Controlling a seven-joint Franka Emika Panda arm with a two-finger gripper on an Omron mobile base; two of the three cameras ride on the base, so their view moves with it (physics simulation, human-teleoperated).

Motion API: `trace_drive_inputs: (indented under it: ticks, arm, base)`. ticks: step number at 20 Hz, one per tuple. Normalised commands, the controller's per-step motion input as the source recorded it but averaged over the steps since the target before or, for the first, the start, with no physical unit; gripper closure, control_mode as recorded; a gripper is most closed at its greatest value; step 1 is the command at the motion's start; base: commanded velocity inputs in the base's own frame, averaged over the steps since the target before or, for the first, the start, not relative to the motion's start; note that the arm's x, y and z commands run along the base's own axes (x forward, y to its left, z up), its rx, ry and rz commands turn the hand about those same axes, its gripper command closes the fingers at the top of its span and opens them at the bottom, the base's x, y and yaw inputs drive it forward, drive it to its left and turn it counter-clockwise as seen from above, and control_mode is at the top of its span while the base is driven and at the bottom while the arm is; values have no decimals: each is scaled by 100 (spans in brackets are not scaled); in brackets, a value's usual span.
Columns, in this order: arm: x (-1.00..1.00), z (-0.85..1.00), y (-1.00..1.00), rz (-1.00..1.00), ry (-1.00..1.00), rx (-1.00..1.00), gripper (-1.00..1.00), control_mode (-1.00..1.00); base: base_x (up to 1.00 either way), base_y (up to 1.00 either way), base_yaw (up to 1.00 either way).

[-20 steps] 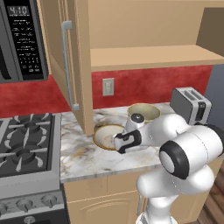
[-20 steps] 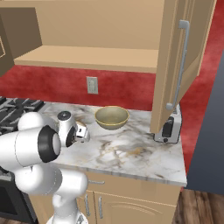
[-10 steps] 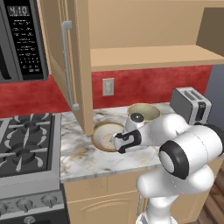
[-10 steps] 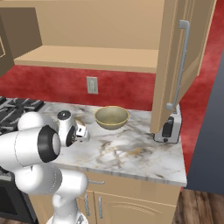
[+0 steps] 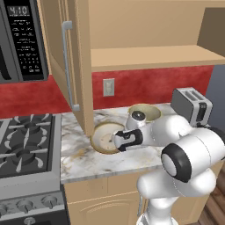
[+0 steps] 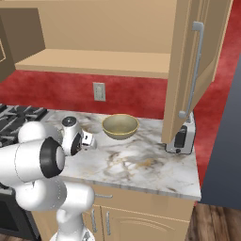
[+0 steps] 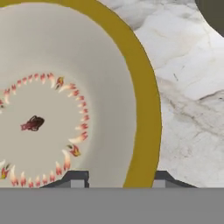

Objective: Open the cabinet. Pick the bowls from the counter and place them in the cabinet. Then close the cabinet.

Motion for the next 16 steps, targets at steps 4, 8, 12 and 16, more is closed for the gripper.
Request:
trace_drive_inputs:
  ticks: [4,8,12,16]
  arm:
    - [-3,56,-13,-2,0,13,100,-100]
    - [-16,80,-17,-3,-2,18,100,-100]
    - [-31,82,-21,-5,-5,21,100,-100]
    - [-39,85,-16,-5,-3,22,100,-100]
  base:
    - [0,0,0]
    - [0,0,0]
    - [0,0,0]
    - [0,0,0]
